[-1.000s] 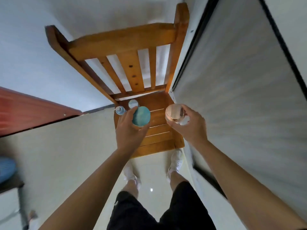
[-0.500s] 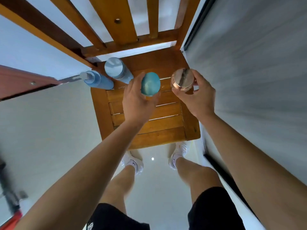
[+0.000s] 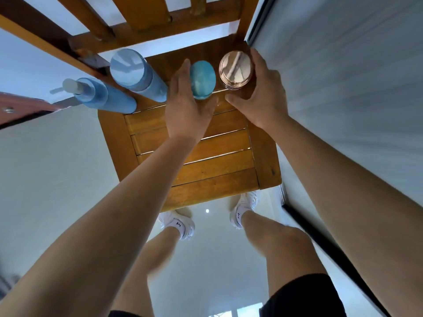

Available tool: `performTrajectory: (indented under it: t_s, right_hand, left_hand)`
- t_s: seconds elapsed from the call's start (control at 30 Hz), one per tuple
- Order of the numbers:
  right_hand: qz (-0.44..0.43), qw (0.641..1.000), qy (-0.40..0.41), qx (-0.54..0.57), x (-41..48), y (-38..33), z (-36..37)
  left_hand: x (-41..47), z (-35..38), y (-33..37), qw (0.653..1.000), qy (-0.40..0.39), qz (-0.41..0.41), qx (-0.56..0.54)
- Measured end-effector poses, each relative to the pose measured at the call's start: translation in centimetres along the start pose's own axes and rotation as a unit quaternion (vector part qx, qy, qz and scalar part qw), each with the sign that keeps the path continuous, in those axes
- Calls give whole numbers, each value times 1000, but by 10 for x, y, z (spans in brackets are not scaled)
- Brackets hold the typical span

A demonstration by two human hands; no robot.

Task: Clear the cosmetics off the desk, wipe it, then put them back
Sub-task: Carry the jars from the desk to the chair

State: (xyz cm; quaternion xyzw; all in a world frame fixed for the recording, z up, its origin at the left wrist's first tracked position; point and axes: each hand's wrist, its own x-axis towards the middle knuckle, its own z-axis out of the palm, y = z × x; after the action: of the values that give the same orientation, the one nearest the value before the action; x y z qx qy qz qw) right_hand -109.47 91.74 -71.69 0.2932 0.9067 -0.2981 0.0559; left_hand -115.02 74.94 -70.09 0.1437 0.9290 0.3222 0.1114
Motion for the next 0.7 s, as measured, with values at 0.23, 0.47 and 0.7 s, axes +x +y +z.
performTrajectory:
  t_s: [0.23, 0.47, 0.7]
  right_hand:
    - [-41, 997, 57, -19, -75, -41, -69]
    - [-201, 974, 105, 1, -108, -185, -187]
    - [-446, 883, 134, 65, -131, -395, -309]
  left_hand:
    - [-65, -88, 40, 999, -5, 49, -2]
    - [-94, -277, 97, 991, 118, 53, 18]
    - [-147, -519, 155, 914, 353, 62, 192]
